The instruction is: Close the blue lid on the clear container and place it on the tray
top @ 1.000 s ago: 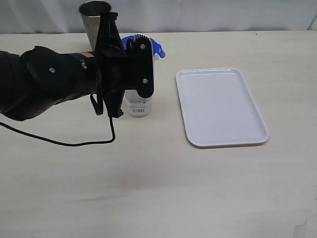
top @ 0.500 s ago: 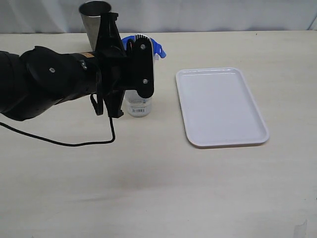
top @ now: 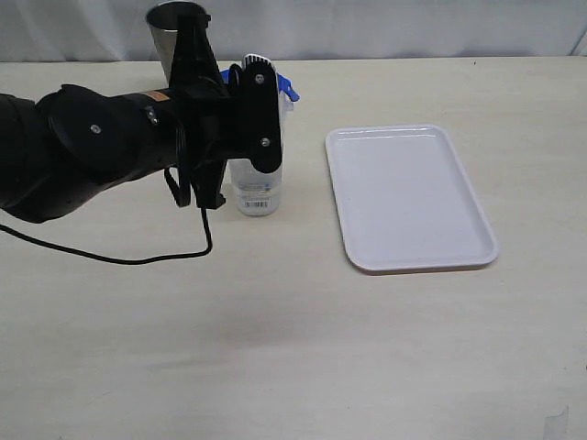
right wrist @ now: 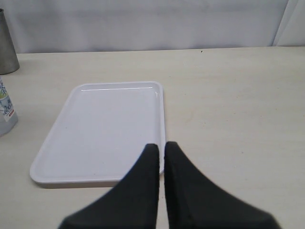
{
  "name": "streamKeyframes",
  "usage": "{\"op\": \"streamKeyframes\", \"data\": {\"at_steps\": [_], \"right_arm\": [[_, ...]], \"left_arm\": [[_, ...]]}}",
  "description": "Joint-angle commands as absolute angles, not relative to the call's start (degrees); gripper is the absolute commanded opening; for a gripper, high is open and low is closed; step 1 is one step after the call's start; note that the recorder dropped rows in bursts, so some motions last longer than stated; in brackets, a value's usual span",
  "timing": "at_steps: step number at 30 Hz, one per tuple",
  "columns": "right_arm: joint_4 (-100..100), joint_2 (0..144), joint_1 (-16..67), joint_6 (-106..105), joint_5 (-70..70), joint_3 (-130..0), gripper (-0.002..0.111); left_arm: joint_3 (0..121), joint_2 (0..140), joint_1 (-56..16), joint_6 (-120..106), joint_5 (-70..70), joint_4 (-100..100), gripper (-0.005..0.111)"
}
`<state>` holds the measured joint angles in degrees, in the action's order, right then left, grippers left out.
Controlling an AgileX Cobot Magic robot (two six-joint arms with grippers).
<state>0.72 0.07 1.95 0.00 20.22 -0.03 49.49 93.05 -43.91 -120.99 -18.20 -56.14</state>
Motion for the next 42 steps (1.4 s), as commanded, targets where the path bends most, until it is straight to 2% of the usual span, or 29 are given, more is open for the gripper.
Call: {"op": "streamKeyframes", "data": {"at_steps": [1,42], "right_arm": [[0.9,0.0,2.1,0.0,19.9,0.0,0.004],[0.9,0.0,2.1,0.0,19.9,0.0,0.004]], "left_arm": [[49.4,92.7,-44.0,-122.8,-17.2,-56.6,0.000],[49.4,90.9,-44.0,-122.8,-15.0,-57.6,0.000]]}}
